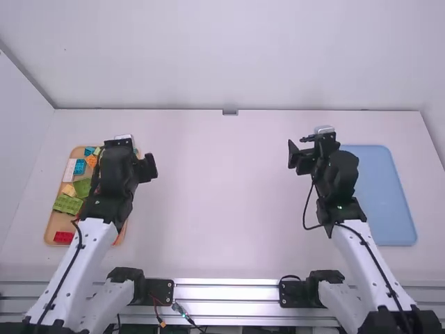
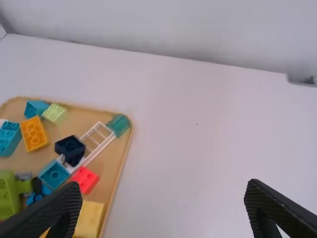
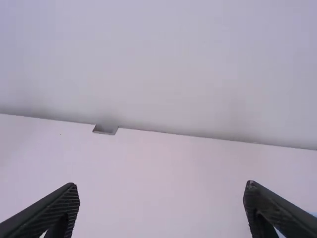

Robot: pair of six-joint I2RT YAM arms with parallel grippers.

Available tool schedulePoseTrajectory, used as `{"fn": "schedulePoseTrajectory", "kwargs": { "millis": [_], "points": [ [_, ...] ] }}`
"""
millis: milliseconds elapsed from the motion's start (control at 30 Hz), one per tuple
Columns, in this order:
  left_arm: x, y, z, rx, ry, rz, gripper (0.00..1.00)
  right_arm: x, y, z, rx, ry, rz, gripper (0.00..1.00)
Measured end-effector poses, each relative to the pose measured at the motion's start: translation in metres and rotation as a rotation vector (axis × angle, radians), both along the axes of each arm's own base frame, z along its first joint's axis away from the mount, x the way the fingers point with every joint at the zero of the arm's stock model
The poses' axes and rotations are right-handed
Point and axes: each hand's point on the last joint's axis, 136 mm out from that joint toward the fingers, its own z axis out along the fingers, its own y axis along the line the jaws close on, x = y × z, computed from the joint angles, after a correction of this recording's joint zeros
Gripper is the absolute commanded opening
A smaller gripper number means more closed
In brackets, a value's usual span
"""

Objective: Assemble lego blocks to make yellow taxi

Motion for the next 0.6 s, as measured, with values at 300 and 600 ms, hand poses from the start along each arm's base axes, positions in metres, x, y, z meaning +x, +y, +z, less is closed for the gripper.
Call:
{"fn": "schedulePoseTrajectory", "kwargs": {
  "millis": [300, 600],
  "points": [
    [-0.026, 0.054, -0.033, -0.028, 0.184, 0.323, 0.98, 0.019, 0.015, 0.006, -0.043, -0.030, 0.058, 0.98],
    [-0.075, 0.110, -0.064, -0.243, 0.330, 0.543, 0.99, 0.025, 0.017, 0.009, -0.045, -0.046, 0.062, 0.99]
  ]
}}
